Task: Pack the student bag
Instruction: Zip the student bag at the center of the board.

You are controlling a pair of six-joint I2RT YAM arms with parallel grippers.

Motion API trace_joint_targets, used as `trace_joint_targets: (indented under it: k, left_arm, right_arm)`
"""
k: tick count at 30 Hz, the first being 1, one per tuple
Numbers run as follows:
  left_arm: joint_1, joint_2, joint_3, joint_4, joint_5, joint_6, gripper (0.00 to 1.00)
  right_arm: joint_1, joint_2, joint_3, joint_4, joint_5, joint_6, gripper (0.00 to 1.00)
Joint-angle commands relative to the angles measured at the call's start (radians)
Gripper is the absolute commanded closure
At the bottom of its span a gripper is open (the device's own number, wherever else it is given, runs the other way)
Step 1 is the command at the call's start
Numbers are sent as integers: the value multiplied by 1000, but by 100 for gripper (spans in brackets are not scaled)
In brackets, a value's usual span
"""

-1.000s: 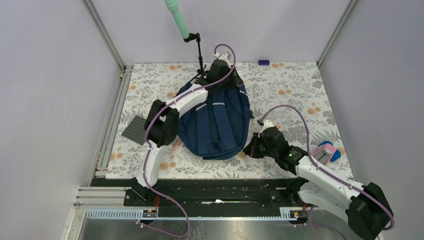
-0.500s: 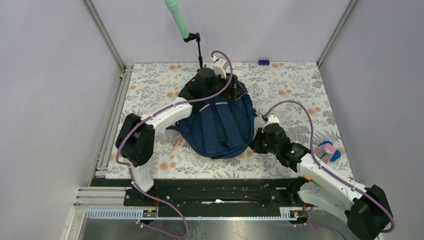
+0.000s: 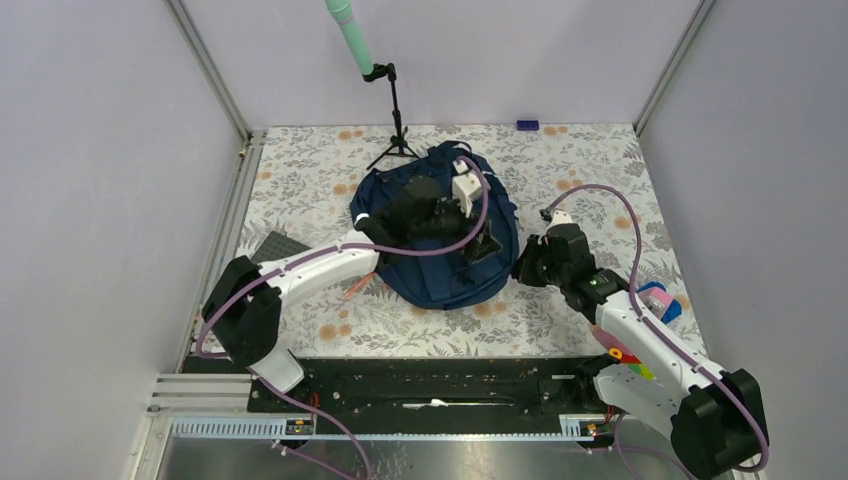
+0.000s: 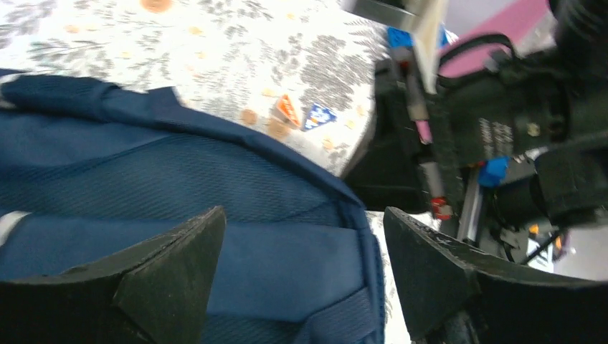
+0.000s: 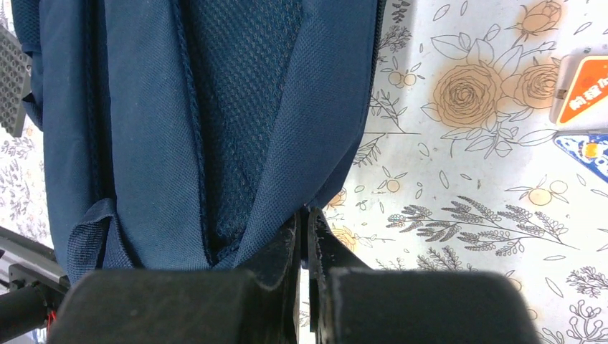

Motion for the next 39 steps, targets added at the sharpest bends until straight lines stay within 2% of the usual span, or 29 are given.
trace_joint_targets:
  k: [1,5,9,12,15,17,19,23,28,33,35,39]
  left_arm:
    - [-76,47,84,-9,61,94,16]
    - [-141,120,163,-103,30,188,15]
    - [-174,134,140,-113,-108,246,17]
    - [-175,126,114,-76,-137,248,23]
    - [-175,132,101,-71,-135,251,26]
    - [-175,146,114,-88,-131,259,35]
    - [-174,151,109,-89,-164,245,37]
    - [-169,126,35,10,-161,228,33]
    - [-171,169,80,-33,-121,219,26]
    - [-173,199,119,-40,-170,214,24]
    - [-173,219,150,-64,-185,213,29]
    - [-172,242,208,-105,-227,239,57]
  right_arm:
    - [-16,7,63,112,-65,-14,100]
    - [-26,-3,56,113,-72,-11,100]
    - [-34,-19,53,113,-78,-7,100]
    - [-41,-24,51,113,-85,-7,100]
    - [-47,-28,48,113,-88,-5,100]
    - [-49,-31,46,114,-90,-4,100]
    - [-50,-36,42,112,-91,-2,100]
    - [-55,-54,33,111,-92,2,100]
    - [-57,-52,31,111,-102,3,100]
    - [-58,-60,32,109,-105,-24,100]
    - [-58,-65,37,101,-115,-51,100]
    - [-58,-77,39,86,-136,-104,100]
